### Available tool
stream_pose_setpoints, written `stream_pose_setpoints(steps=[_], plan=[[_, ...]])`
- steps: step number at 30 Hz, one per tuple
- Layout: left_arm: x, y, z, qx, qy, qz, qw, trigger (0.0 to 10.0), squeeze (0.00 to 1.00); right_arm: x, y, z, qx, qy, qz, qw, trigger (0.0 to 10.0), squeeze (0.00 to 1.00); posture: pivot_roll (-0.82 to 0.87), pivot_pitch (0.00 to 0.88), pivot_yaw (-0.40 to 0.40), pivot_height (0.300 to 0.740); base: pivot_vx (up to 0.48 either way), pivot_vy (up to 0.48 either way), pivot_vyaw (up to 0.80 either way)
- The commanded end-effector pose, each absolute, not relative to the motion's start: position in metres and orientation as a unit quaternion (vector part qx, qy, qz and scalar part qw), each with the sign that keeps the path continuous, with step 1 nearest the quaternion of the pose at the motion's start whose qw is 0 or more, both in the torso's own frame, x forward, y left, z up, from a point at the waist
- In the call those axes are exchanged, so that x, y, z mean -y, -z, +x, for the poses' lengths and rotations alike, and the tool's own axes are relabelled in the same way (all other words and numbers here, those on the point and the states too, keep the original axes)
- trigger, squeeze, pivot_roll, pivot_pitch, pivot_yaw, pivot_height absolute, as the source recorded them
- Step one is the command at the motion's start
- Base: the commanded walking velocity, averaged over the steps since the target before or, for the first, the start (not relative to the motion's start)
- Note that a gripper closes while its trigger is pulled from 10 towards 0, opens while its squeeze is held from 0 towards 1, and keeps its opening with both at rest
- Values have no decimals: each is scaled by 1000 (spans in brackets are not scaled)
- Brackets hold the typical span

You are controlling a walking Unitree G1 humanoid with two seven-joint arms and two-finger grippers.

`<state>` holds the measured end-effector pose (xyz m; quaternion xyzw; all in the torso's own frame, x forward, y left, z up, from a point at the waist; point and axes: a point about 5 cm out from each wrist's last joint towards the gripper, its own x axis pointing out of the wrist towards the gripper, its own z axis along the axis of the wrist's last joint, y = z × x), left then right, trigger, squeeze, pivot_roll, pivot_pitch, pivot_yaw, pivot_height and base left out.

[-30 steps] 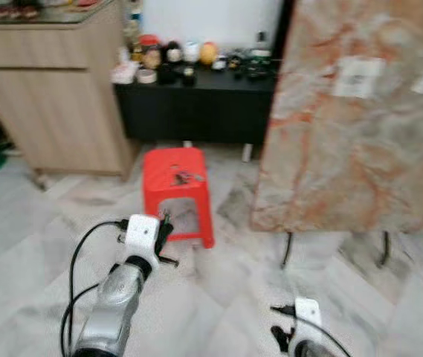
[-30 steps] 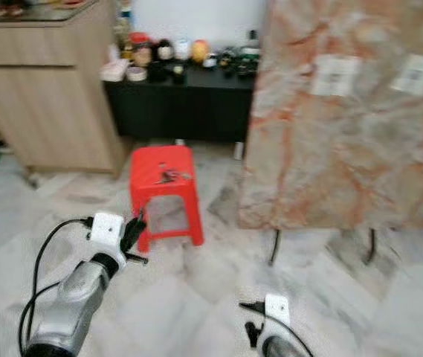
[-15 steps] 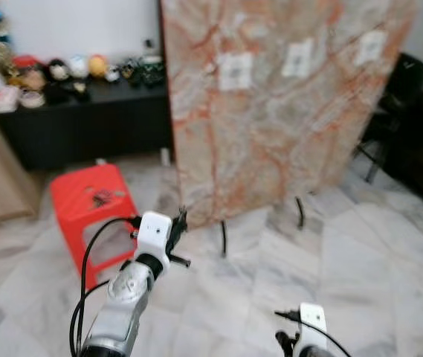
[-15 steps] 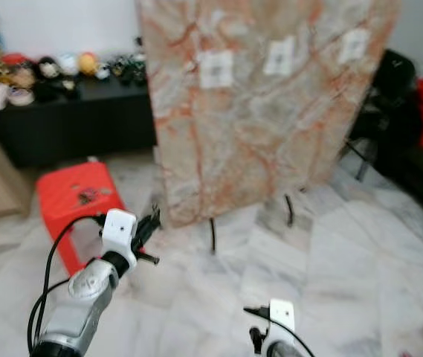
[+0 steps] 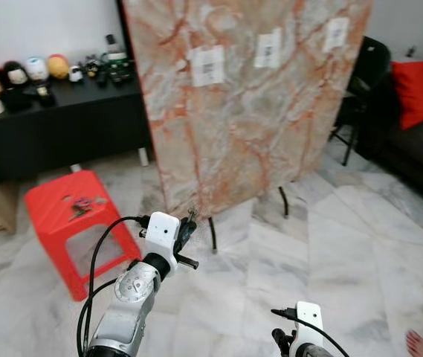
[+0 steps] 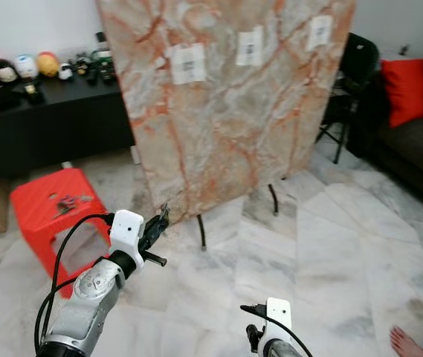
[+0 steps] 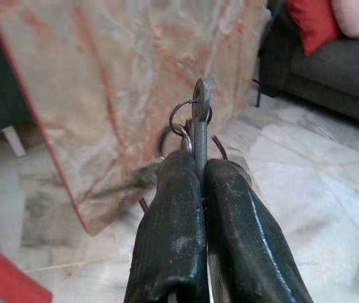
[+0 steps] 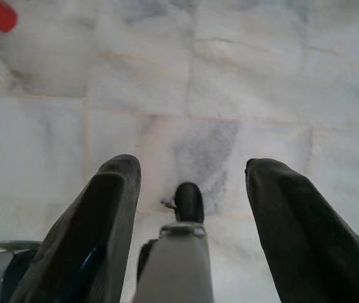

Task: Hang keys on a hook

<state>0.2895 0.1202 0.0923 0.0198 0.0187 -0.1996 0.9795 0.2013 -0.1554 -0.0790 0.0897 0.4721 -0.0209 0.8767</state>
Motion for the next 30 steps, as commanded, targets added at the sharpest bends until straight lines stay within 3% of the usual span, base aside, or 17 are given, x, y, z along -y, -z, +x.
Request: stream_pose_setpoints(steps=[1, 5, 30], plan=[[-117, -102, 289, 3, 212, 18, 977, 10000, 0, 158, 79, 201, -468, 24, 86, 879, 10000, 0, 34, 0, -14, 740, 0, 0, 0], [-118, -104, 290, 10, 207, 19, 978, 10000, 0, 158, 79, 201, -467, 21, 86, 880, 10000, 0, 35, 0, -15, 740, 65, 0, 0], [-119, -107, 290, 14, 202, 19, 979, 10000, 0, 161, 78, 203, -472, 14, 64, 879, 10000, 0, 42, 0, -32, 740, 346, 0, 0]])
